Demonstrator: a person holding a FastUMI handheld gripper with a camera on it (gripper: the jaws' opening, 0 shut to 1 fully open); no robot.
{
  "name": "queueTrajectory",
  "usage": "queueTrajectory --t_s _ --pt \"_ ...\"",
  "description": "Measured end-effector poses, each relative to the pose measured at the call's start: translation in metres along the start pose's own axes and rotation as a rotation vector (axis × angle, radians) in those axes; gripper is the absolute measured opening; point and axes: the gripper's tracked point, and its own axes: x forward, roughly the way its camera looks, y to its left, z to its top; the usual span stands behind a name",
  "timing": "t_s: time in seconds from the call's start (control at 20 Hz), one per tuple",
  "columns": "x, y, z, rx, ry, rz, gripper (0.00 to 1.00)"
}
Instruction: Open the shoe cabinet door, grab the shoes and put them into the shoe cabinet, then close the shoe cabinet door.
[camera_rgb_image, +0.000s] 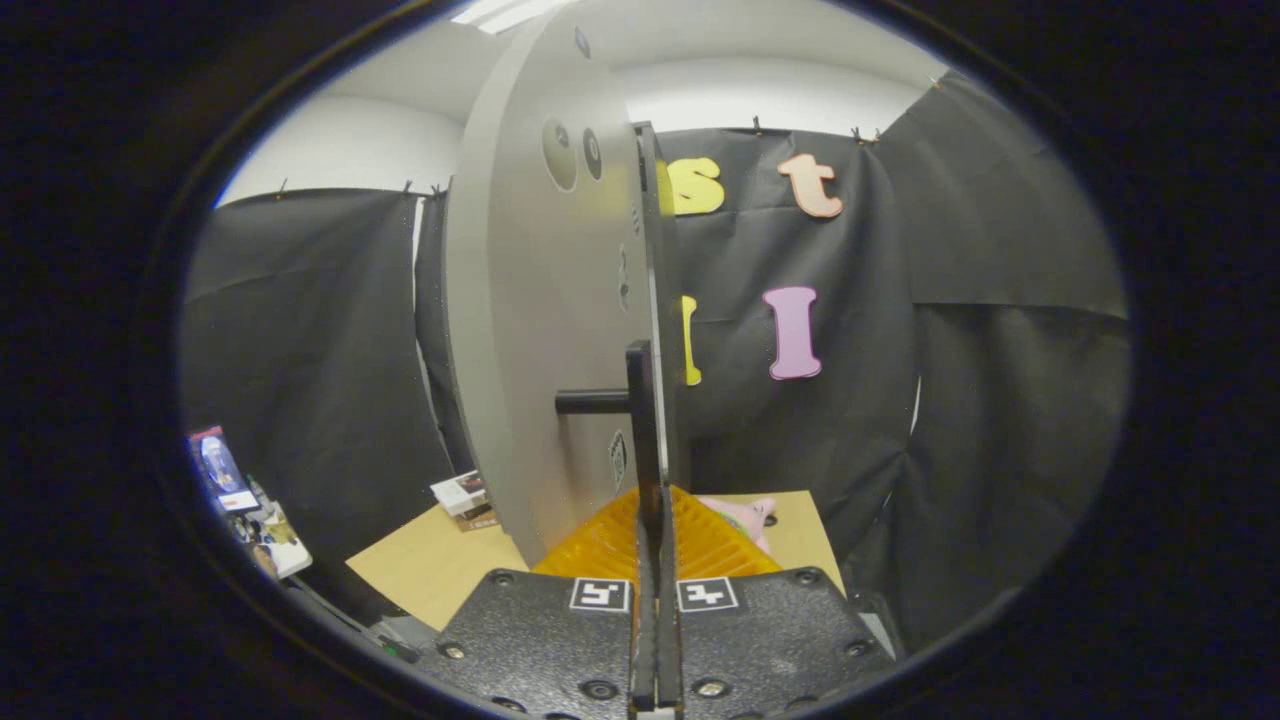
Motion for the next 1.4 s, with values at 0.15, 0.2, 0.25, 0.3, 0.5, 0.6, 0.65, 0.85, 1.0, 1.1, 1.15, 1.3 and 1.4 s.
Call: queueTrajectory --t_s 0.15,0.2,0.25,0.3,0.5,0.6,0.65,0.85,1.0,1.1,1.15,1.3,1.4 --pt "-0.006 -0.001 -0.003 -0.029 0.005 0.006 0.07" --pt "-0.008 0.001 -0.005 -0.032 0.007 0.016 0.07" --pt "-0.012 0.003 -0.007 -0.032 0.006 0.028 0.08" --pt "-0.017 0.001 -0.008 -0.027 0.002 0.031 0.09" --pt "-0.046 -0.003 -0.014 0.015 -0.013 0.059 0.45" --pt "-0.067 -0.004 -0.019 0.004 -0.020 0.060 0.67" --pt "-0.077 -0.003 -0.019 -0.004 -0.040 0.065 0.78" --pt "-0.097 0.016 -0.032 -0.055 -0.060 0.046 0.95" --pt "-0.092 0.046 -0.052 -0.050 -0.029 0.048 0.99" --pt "-0.081 0.069 -0.066 -0.037 -0.016 0.059 1.00" --pt "-0.073 0.078 -0.071 -0.038 -0.012 0.059 0.99" --pt "-0.046 0.109 -0.101 -0.019 0.025 0.057 0.99" --pt "-0.026 0.130 -0.128 -0.023 0.053 0.051 1.00"
